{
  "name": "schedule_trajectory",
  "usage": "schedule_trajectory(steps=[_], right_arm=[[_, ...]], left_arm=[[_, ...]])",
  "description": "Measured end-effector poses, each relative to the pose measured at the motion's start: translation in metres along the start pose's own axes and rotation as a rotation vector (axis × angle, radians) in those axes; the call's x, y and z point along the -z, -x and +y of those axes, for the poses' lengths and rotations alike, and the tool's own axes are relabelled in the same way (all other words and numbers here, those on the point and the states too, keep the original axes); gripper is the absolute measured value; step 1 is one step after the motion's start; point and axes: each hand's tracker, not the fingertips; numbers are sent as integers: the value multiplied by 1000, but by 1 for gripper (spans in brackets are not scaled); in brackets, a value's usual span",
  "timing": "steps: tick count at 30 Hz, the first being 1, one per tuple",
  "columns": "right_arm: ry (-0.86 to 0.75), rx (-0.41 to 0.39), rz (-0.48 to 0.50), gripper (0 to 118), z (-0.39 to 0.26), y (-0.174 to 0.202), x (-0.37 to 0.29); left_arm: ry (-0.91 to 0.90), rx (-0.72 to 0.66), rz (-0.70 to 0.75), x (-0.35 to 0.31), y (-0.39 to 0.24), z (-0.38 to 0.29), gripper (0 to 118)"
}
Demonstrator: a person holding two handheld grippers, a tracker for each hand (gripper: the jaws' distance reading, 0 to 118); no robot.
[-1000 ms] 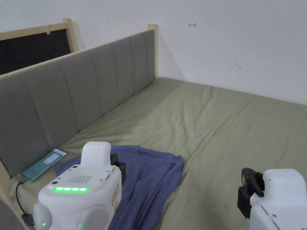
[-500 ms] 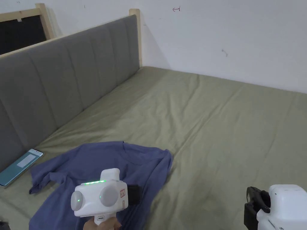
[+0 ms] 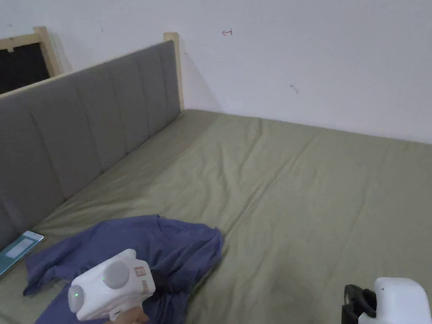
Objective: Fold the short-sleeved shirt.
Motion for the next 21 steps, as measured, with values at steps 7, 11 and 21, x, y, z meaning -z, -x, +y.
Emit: schedule_trajectory(steps=[7, 11, 21], right_arm=[[-41, 88, -63, 0, 6, -39, -22], [-62, 162, -98, 0, 6, -64, -40], [-159, 270, -300, 0, 9, -142, -105]], left_arm=[[-44, 74, -113, -33, -50, 7, 7], [-16, 108, -318, -41, -115, 1, 7], [126, 566, -710, -78, -334, -129, 7]])
